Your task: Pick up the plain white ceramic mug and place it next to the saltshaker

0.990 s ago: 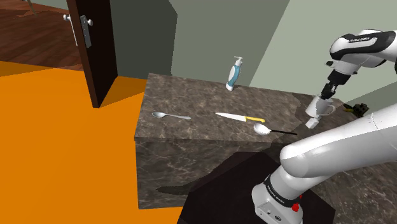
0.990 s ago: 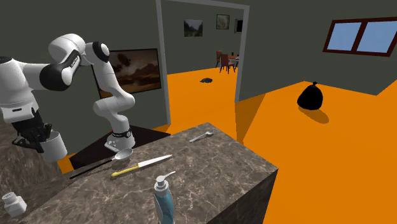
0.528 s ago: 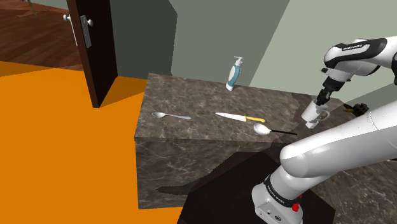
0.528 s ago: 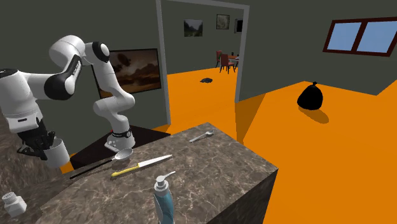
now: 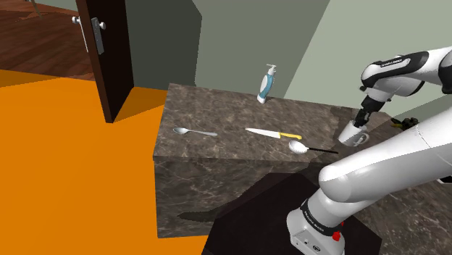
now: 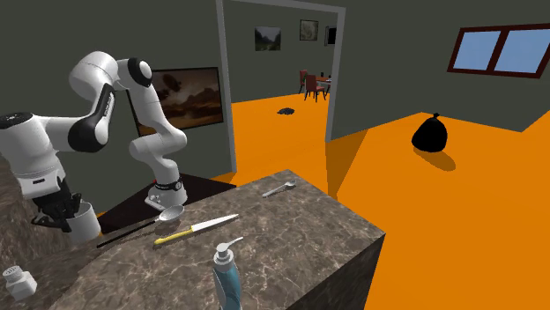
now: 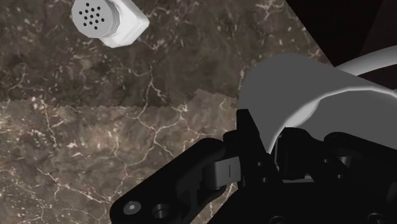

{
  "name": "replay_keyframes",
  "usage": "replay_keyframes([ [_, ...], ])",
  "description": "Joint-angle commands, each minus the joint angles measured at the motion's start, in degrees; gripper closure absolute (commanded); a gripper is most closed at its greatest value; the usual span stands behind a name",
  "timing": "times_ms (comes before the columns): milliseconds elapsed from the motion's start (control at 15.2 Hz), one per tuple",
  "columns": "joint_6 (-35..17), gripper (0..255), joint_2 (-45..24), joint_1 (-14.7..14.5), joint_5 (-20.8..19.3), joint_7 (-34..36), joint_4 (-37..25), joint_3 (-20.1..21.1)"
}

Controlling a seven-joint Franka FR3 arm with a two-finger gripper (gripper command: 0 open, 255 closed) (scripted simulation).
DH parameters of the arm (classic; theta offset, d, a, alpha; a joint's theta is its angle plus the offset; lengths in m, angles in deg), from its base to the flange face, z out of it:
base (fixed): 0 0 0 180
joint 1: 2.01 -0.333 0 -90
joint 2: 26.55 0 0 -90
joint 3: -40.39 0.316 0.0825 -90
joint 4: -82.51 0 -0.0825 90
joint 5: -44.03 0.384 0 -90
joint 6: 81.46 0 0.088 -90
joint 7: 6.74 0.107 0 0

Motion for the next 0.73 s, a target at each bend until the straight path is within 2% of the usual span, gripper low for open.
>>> replay_keyframes([
  [0,-1.69,255,-0.79,-0.17,0.32,-0.18,1.01,-0.48],
  [660,-10.69,255,-6.68,-1.45,3.85,-2.87,5.33,-3.52],
])
